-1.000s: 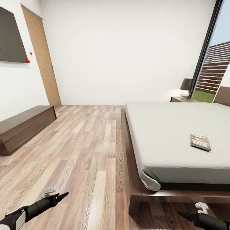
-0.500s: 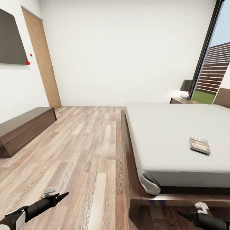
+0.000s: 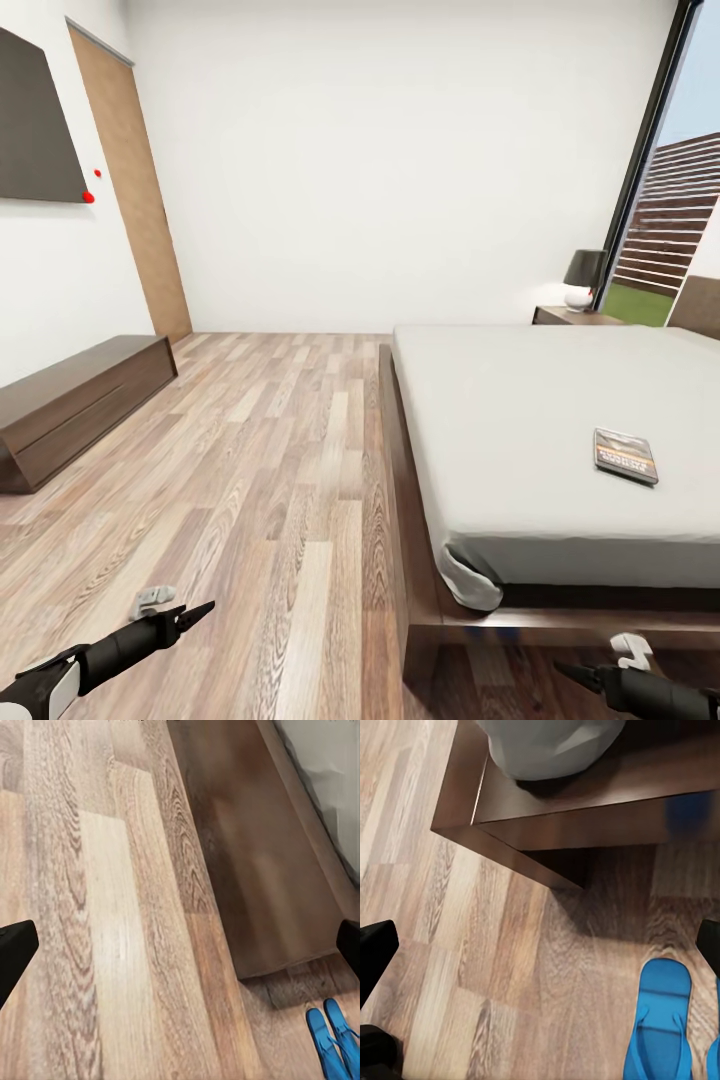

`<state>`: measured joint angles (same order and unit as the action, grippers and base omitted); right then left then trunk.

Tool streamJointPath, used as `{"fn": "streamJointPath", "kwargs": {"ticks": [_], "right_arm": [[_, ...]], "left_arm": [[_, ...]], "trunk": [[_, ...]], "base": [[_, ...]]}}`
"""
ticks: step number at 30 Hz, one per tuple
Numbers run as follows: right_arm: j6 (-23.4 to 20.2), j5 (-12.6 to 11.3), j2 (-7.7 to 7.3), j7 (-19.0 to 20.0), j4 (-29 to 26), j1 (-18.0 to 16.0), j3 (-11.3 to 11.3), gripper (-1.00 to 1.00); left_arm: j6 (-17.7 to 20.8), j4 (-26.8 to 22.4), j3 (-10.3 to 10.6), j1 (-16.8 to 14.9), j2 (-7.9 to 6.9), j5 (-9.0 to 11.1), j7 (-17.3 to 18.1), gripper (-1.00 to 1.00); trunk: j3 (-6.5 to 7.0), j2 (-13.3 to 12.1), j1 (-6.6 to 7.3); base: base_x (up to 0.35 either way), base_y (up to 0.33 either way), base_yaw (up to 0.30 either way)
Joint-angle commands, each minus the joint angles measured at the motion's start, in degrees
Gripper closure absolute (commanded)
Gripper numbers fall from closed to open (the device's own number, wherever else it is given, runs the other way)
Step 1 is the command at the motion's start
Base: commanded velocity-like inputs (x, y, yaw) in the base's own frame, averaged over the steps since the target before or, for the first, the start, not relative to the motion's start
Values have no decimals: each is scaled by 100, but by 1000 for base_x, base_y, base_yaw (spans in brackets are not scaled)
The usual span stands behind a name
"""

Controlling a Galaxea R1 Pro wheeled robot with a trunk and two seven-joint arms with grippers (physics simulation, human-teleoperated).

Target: In the bedroom, move the book from the bed onto either nightstand, and place the two sandals side by side next to the bed.

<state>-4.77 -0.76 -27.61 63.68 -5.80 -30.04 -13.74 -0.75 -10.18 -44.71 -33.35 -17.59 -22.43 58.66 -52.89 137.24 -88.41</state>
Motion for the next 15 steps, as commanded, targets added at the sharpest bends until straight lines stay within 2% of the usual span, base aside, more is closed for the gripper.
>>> {"fn": "streamJointPath", "kwargs": {"ticks": [1,15], "right_arm": [[-50,-6,-1,21,0,-2,-15,-100],[-50,-5,2,21,0,-2,-15,-100]], "left_arm": [[-6,-1,-47,-4,1,-57,22,-100],[-4,-1,-46,-4,1,-58,14,-100]], "trunk": [[13,-39,24],[264,-601,331]], "base": [[0,0,0],[0,0,0]]}}
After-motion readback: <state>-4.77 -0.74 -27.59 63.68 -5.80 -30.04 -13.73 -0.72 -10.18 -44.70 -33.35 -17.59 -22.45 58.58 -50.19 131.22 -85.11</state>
